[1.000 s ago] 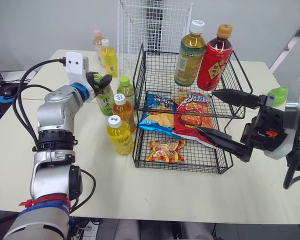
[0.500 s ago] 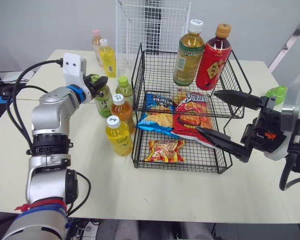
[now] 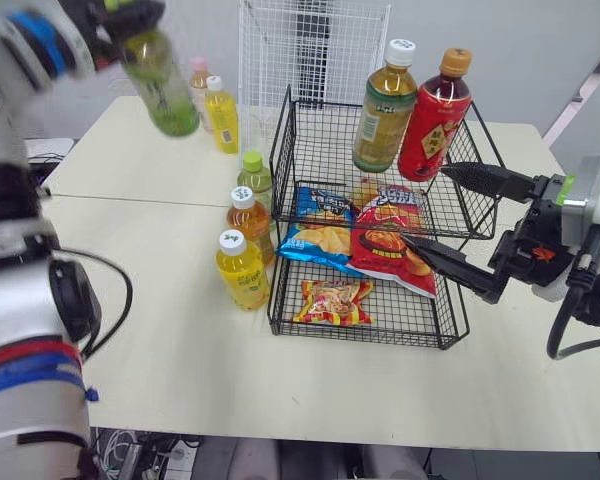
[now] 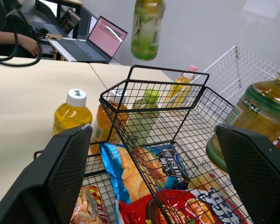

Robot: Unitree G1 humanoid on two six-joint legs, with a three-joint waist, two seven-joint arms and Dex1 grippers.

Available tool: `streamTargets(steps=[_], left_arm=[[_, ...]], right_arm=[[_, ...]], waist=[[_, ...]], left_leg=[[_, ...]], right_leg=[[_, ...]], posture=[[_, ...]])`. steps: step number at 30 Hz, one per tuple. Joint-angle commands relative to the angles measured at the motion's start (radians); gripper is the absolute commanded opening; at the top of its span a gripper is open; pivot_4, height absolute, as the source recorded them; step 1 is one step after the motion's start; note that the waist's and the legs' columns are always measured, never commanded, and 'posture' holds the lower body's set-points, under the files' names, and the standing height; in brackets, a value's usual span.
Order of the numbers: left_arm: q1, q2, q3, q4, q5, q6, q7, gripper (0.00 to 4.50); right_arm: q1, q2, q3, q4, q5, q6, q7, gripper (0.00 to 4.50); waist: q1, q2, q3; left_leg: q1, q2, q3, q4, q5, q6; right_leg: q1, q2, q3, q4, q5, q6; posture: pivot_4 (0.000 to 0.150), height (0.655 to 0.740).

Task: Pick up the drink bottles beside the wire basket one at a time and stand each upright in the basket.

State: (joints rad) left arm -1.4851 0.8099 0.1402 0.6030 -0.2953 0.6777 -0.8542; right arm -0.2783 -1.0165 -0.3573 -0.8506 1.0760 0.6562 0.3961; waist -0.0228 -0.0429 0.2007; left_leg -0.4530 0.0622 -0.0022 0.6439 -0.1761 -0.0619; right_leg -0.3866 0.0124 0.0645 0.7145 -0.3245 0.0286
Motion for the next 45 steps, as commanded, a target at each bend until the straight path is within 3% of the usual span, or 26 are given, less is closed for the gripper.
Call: streamTargets(steps=[1, 6, 11, 23, 35, 45], left_arm=[[-0.145, -0.03, -0.02, 0.073, -0.013, -0.017, -0.08, 1.37], [-0.323, -0.141, -0.05, 0.238, -0.013, -0.031, -0.173, 1.37], [-0.399, -0.241, -0.061, 0.367, 0.007, -0.096, -0.234, 1.37], [-0.325, -0.382, -0.087, 0.529, 0.101, -0.27, -0.236, 1.37], [-0.291, -0.407, -0.085, 0.581, 0.145, -0.334, -0.224, 1.37], [-0.304, -0.361, -0.087, 0.548, 0.16, -0.349, -0.295, 4.47]], right_arm=[[0.025, 0.002, -0.027, -0.028, -0.01, 0.005, -0.024, 4.5], [0.066, 0.02, -0.04, -0.06, -0.025, 0.005, -0.062, 4.5], [0.095, 0.023, -0.069, -0.089, -0.017, 0.013, -0.107, 4.5], [0.149, 0.009, -0.185, -0.125, 0.03, 0.013, -0.17, 4.5], [0.158, -0.016, -0.22, -0.124, 0.066, 0.019, -0.176, 4.5], [0.157, -0.016, -0.212, -0.114, 0.057, 0.01, -0.166, 4.5]], waist=[[-0.001, 0.0, 0.0], [-0.002, 0.0, 0.0], [-0.012, 0.0, 0.0], [-0.016, 0.001, 0.001], [-0.015, 0.001, 0.001], [-0.015, 0.001, 0.001]], left_leg=[[0.0, 0.0, 0.0, 0.0, 0.0, 0.0], [-0.002, 0.0, 0.0, 0.0, 0.0, 0.0], [-0.002, 0.0, 0.001, -0.001, 0.0, 0.0], [-0.001, 0.0, 0.002, -0.001, 0.0, 0.0], [-0.001, 0.0, 0.002, -0.001, 0.0, 0.0], [-0.001, 0.0, 0.002, -0.001, 0.0, 0.0]], right_leg=[[0.0, 0.0, 0.0, 0.0, 0.0, 0.0], [-0.001, 0.0, 0.0, 0.0, 0.0, 0.0], [-0.003, 0.0, 0.001, 0.0, 0.0, 0.0], [-0.002, 0.001, 0.003, 0.001, 0.0, 0.0], [-0.002, 0.001, 0.003, 0.001, 0.0, 0.0], [-0.002, 0.001, 0.003, 0.001, 0.0, 0.0]], posture=[[0.15, 0.736], [0.15, 0.736], [0.15, 0.736], [0.15, 0.736], [0.15, 0.736], [0.15, 0.736]])
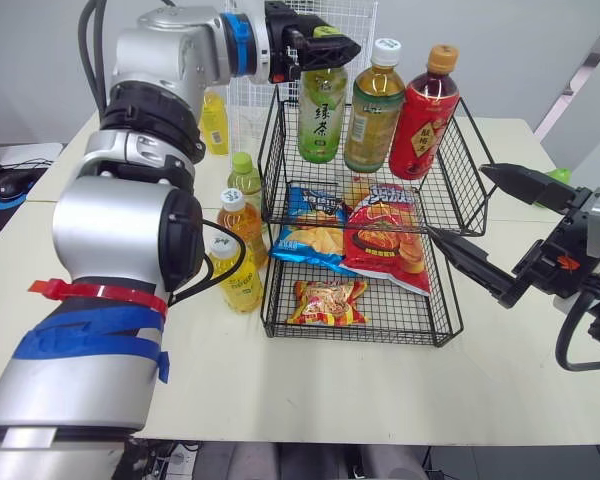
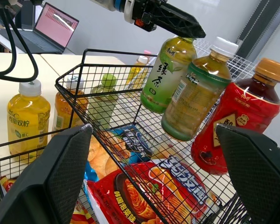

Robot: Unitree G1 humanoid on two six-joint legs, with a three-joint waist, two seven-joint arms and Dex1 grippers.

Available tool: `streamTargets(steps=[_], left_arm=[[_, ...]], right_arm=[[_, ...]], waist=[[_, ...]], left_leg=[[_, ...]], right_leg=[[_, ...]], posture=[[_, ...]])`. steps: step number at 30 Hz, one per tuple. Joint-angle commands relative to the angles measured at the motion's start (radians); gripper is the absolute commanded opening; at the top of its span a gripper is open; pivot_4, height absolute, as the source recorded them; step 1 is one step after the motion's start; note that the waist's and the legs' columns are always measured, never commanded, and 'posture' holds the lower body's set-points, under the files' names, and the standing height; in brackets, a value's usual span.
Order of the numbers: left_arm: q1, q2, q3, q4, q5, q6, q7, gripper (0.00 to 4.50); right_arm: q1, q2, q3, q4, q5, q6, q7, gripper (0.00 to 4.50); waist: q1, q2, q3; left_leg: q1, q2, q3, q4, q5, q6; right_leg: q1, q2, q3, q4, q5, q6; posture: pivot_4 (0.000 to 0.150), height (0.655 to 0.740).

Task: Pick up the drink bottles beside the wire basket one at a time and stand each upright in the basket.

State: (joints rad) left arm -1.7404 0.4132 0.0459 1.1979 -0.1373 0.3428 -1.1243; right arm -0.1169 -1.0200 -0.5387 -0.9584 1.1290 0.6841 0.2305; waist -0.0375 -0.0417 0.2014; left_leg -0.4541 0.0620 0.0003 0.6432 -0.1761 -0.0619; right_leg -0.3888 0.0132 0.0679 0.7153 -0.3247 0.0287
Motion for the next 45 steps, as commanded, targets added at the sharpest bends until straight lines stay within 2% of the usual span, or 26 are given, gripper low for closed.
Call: streamTargets(steps=[1, 6, 11, 17, 21, 24, 27, 29, 32, 33, 35, 37, 41, 45], left_arm=[[-0.052, 0.05, 0.009, -0.051, 0.006, -0.017, -0.025, 4.47], [-0.051, 0.139, 0.02, -0.088, 0.002, 0.008, -0.048, 4.47], [0.029, 0.248, 0.005, -0.247, -0.013, 0.083, -0.134, 4.47], [0.297, 0.445, 0.027, -0.658, -0.071, 0.269, -0.221, 4.47], [0.559, 0.555, 0.157, -1.009, -0.212, 0.523, -0.194, 4.47], [0.739, 0.581, 0.277, -1.221, -0.306, 0.663, -0.127, 4.47], [1.005, 0.542, 0.464, -1.483, -0.392, 0.84, -0.042, 4.47], [1.131, 0.449, 0.573, -1.649, -0.449, 0.949, 0.055, 4.47], [1.257, 0.284, 0.652, -1.861, -0.503, 1.025, 0.198, 4.47], [1.286, 0.234, 0.656, -1.92, -0.509, 1.029, 0.248, 4.47], [1.332, 0.12, 0.651, -2.031, -0.511, 1.037, 0.36, 4.47], [1.386, 0.058, 0.618, -2.109, -0.5, 1.023, 0.444, 4.47], [1.433, -0.028, 0.526, -2.152, -0.44, 0.996, 0.623, 4.47], [1.436, -0.059, 0.415, -2.144, -0.389, 0.949, 0.747, 4.47]], right_arm=[[-0.005, -0.013, -0.029, -0.006, 0.003, -0.018, 0.0, 4.5], [-0.008, -0.011, -0.016, 0.001, -0.004, -0.019, 0.016, 4.5], [-0.027, -0.021, 0.046, 0.015, -0.032, -0.027, 0.086, 4.5], [-0.096, -0.005, 0.217, -0.001, -0.125, -0.088, 0.228, 4.5], [-0.134, 0.021, 0.329, -0.015, -0.137, -0.115, 0.33, 4.5], [-0.137, 0.034, 0.393, -0.02, -0.164, -0.126, 0.387, 4.5], [-0.147, 0.057, 0.442, -0.005, -0.205, -0.15, 0.438, 4.5], [-0.159, 0.074, 0.463, 0.013, -0.227, -0.163, 0.466, 4.5], [-0.174, 0.096, 0.483, 0.035, -0.248, -0.17, 0.491, 4.5], [-0.176, 0.101, 0.485, 0.039, -0.251, -0.17, 0.497, 4.5], [-0.326, 0.057, 0.418, 0.239, -0.189, -0.146, 0.617, 4.5], [-0.455, 0.017, 0.384, 0.415, -0.154, -0.121, 0.726, 4.5], [-0.514, -0.003, 0.382, 0.491, -0.146, -0.086, 0.798, 4.5], [-0.522, -0.002, 0.37, 0.494, -0.143, -0.059, 0.817, 4.5]], waist=[[0.0, 0.0, 0.0], [-0.004, 0.0, 0.0], [-0.004, 0.0, 0.0], [-0.017, 0.002, -0.001], [-0.018, 0.002, -0.001], [-0.014, 0.002, -0.001], [-0.01, 0.003, -0.002], [-0.007, 0.002, -0.002], [0.008, 0.001, -0.003], [0.012, 0.001, -0.003], [0.012, 0.0, -0.003], [0.008, 0.0, -0.003], [0.011, -0.001, -0.004], [0.008, -0.001, -0.004]], left_leg=[[0.0, 0.0, 0.0, 0.0, 0.0, 0.0], [0.0, 0.0, 0.0, 0.0, 0.0, 0.0], [0.0, 0.0, 0.0, 0.0, 0.0, 0.0], [0.003, 0.002, -0.001, 0.0, 0.0, 0.0], [0.002, 0.002, -0.001, 0.0, 0.0, 0.0], [0.002, 0.003, -0.002, 0.001, 0.0, 0.0], [0.004, 0.002, -0.003, 0.002, 0.0, 0.0], [0.006, 0.002, -0.002, 0.002, 0.0, 0.0], [0.009, 0.002, -0.004, 0.003, 0.0, 0.0], [0.01, 0.002, -0.005, 0.003, 0.0, 0.0], [0.013, 0.001, -0.006, 0.003, 0.0, 0.0], [0.021, 0.001, -0.001, 0.003, 0.0, 0.0], [0.022, 0.001, -0.001, 0.001, 0.001, 0.002], [0.021, 0.001, 0.001, 0.0, 0.001, 0.002]], right_leg=[[0.0, 0.0, 0.0, 0.0, 0.0, 0.0], [0.0, 0.0, 0.0, 0.0, 0.0, 0.0], [0.0, 0.0, 0.0, 0.0, 0.0, 0.0], [0.001, 0.001, 0.0, 0.002, 0.0, 0.0], [0.001, 0.0, 0.0, 0.002, 0.0, 0.0], [0.001, -0.001, -0.001, 0.002, 0.0, 0.0], [0.004, -0.001, -0.002, 0.002, 0.0, 0.0], [0.006, -0.002, -0.002, 0.002, 0.0, 0.0], [0.01, -0.002, -0.004, 0.001, -0.001, 0.001], [0.011, -0.002, -0.004, 0.001, -0.001, 0.001], [0.016, -0.002, -0.004, -0.001, -0.001, 0.001], [0.021, -0.002, 0.0, -0.001, 0.0, 0.002], [0.022, -0.002, 0.001, -0.002, 0.001, 0.0], [0.019, -0.001, 0.002, -0.002, 0.001, 0.0]], posture=[[0.15, 0.736], [0.15, 0.736], [0.15, 0.736], [0.15, 0.736], [0.15, 0.736], [0.15, 0.736], [0.15, 0.736], [0.15, 0.736], [0.15, 0.736], [0.15, 0.736], [0.15, 0.736], [0.15, 0.736], [0.15, 0.736], [0.15, 0.736]])
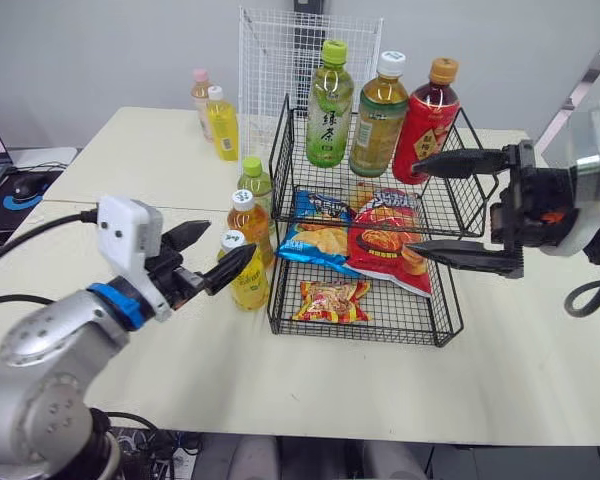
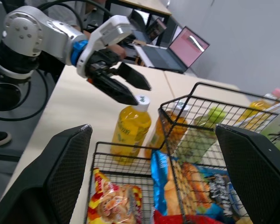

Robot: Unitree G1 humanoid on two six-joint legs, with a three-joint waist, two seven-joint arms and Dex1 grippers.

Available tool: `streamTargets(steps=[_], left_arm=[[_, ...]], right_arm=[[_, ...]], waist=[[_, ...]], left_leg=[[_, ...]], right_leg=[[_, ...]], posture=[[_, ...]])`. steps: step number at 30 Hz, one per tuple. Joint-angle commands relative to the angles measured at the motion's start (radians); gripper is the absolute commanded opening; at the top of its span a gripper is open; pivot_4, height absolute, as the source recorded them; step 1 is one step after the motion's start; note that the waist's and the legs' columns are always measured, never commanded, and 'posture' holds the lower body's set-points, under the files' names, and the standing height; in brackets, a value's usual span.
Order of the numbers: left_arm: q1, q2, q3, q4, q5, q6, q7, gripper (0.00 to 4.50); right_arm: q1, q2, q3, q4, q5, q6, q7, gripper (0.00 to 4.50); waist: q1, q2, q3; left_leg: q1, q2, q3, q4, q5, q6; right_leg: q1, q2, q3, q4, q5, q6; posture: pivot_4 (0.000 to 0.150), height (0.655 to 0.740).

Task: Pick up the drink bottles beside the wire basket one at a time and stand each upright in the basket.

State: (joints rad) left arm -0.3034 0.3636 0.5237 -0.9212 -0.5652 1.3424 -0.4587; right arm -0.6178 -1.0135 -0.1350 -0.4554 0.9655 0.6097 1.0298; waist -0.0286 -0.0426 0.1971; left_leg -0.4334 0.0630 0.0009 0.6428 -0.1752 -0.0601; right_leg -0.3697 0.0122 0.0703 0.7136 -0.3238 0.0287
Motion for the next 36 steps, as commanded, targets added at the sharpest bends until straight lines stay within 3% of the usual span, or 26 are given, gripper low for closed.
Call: streamTargets(steps=[1, 8, 13, 19, 35, 36], left_arm=[[0.001, -0.013, -0.077, -0.023, 0.044, -0.061, 0.101, 4.47], [0.02, -0.038, -0.084, -0.031, -0.011, -0.086, 0.137, 4.47], [0.074, 0.031, 0.004, -0.009, -0.095, -0.113, 0.068, 4.47], [0.115, 0.089, -0.003, 0.004, -0.147, -0.163, 0.06, 4.47], [0.086, 0.046, -0.217, 0.089, -0.012, -0.312, 0.283, 4.47], [0.087, 0.042, -0.223, 0.093, -0.01, -0.314, 0.291, 4.3]], right_arm=[[-0.021, -0.009, -0.038, -0.009, 0.024, 0.023, 0.022, 4.5], [0.009, -0.011, -0.059, -0.059, 0.098, 0.092, 0.052, 4.5], [0.089, 0.053, -0.025, -0.138, 0.06, 0.07, 0.005, 4.5], [0.232, 0.101, -0.036, -0.208, -0.001, 0.022, -0.017, 4.5], [0.275, 0.138, -0.032, -0.248, -0.02, 0.002, -0.106, 4.5], [0.273, 0.138, -0.031, -0.248, -0.019, 0.002, -0.108, 4.5]], waist=[[-0.001, 0.0, 0.0], [-0.001, 0.0, 0.0], [-0.001, 0.0, 0.0], [0.004, 0.0, 0.0], [0.001, 0.0, 0.0], [0.001, 0.0, 0.0]], left_leg=[[0.0, 0.0, 0.0, 0.0, 0.0, 0.0], [0.0, 0.0, 0.001, 0.0, 0.0, 0.0], [0.0, 0.001, 0.0, -0.001, 0.0, 0.0], [0.0, 0.0, 0.0, -0.001, 0.0, 0.0], [0.0, 0.0, 0.001, -0.003, 0.0, 0.0], [0.0, 0.0, 0.001, -0.003, 0.0, 0.0]], right_leg=[[0.0, 0.0, 0.0, 0.0, 0.0, 0.0], [0.0, 0.0, 0.0, 0.0, 0.0, 0.0], [0.0, 0.0, 0.0, -0.001, -0.001, 0.002], [0.0, 0.0, 0.0, -0.002, -0.002, 0.003], [-0.001, 0.0, 0.001, -0.004, -0.003, 0.004], [-0.001, 0.0, 0.001, -0.004, -0.003, 0.004]], posture=[[0.15, 0.736], [0.15, 0.736], [0.15, 0.736], [0.15, 0.736], [0.15, 0.736], [0.15, 0.736]])
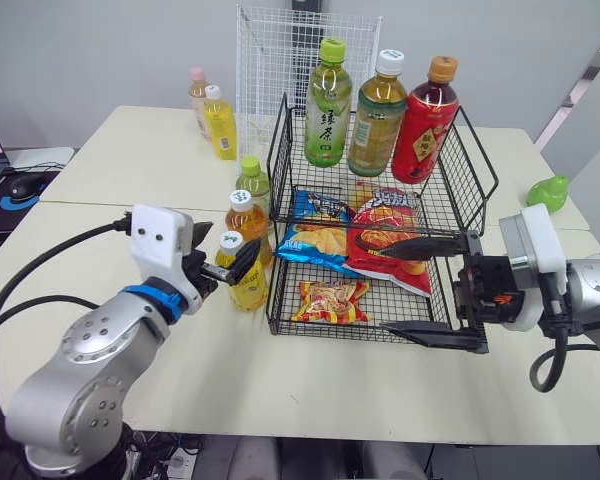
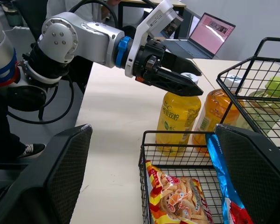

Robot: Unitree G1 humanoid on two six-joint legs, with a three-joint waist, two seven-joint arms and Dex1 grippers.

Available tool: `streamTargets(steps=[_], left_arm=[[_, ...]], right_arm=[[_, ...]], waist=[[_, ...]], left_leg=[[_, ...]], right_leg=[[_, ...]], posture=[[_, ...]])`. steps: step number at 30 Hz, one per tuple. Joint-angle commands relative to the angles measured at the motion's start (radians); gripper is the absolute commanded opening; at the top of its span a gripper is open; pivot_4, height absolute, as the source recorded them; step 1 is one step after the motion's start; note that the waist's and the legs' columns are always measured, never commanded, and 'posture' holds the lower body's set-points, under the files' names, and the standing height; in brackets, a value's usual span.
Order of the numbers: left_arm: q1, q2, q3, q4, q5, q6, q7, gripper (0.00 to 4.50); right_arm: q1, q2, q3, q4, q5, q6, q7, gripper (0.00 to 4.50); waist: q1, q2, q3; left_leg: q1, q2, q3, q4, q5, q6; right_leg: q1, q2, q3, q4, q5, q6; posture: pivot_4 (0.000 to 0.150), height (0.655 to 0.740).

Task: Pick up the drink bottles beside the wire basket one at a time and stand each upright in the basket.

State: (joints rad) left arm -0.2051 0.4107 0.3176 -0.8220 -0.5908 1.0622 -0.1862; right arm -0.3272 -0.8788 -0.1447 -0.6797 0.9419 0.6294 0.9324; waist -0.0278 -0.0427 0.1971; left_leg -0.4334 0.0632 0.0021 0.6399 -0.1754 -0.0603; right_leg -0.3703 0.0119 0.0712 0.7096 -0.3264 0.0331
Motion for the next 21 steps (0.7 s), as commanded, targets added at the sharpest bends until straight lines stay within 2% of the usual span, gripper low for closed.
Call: streamTargets(steps=[1, 3, 9, 10, 16, 21], left_arm=[[-0.007, -0.003, -0.026, -0.005, 0.02, -0.041, 0.02, 4.08], [0.002, 0.003, -0.04, -0.006, 0.028, -0.054, 0.018, 3.54], [0.03, 0.011, -0.043, -0.011, 0.039, -0.086, 0.019, 1.56], [0.036, 0.01, -0.038, -0.012, 0.036, -0.089, 0.019, 1.36], [0.065, 0.039, -0.015, -0.03, 0.021, -0.126, -0.014, 1.37], [0.056, 0.14, 0.064, -0.011, -0.042, -0.147, -0.116, 1.37]], right_arm=[[-0.018, 0.003, -0.021, -0.024, 0.005, -0.017, -0.011, 4.5], [-0.019, 0.002, -0.021, -0.024, 0.004, -0.017, -0.012, 4.5], [-0.02, 0.0, -0.021, -0.025, -0.005, -0.023, -0.012, 4.5], [-0.02, 0.001, -0.02, -0.025, -0.007, -0.025, -0.013, 4.5], [-0.021, 0.011, -0.016, -0.025, -0.024, -0.037, -0.017, 4.5], [-0.03, 0.021, -0.03, -0.019, -0.04, -0.057, -0.031, 4.5]], waist=[[0.0, 0.0, 0.0], [0.0, 0.0, 0.0], [0.0, 0.0, 0.0], [0.0, 0.0, 0.0], [0.0, 0.0, 0.0], [-0.001, 0.0, 0.0]], left_leg=[[0.0, 0.0, 0.0, 0.0, 0.0, 0.0], [0.0, 0.0, 0.0, -0.001, 0.0, 0.0], [0.0, 0.0, 0.0, -0.006, 0.0, 0.0], [0.0, 0.0, 0.0, -0.006, 0.0, 0.0], [0.0, 0.0, 0.001, -0.011, 0.0, 0.0], [-0.001, 0.0, 0.001, -0.012, 0.0, 0.0]], right_leg=[[0.0, 0.0, 0.0, 0.0, 0.0, 0.0], [0.0, 0.0, 0.0, -0.001, 0.0, 0.0], [0.0, 0.0, 0.0, -0.005, 0.0, 0.0], [0.0, 0.0, 0.0, -0.006, 0.0, 0.0], [0.0, 0.0, 0.0, -0.012, 0.001, -0.002], [-0.001, 0.0, 0.0, -0.012, 0.001, -0.002]], posture=[[0.15, 0.736], [0.15, 0.736], [0.15, 0.736], [0.15, 0.736], [0.15, 0.736], [0.15, 0.736]])
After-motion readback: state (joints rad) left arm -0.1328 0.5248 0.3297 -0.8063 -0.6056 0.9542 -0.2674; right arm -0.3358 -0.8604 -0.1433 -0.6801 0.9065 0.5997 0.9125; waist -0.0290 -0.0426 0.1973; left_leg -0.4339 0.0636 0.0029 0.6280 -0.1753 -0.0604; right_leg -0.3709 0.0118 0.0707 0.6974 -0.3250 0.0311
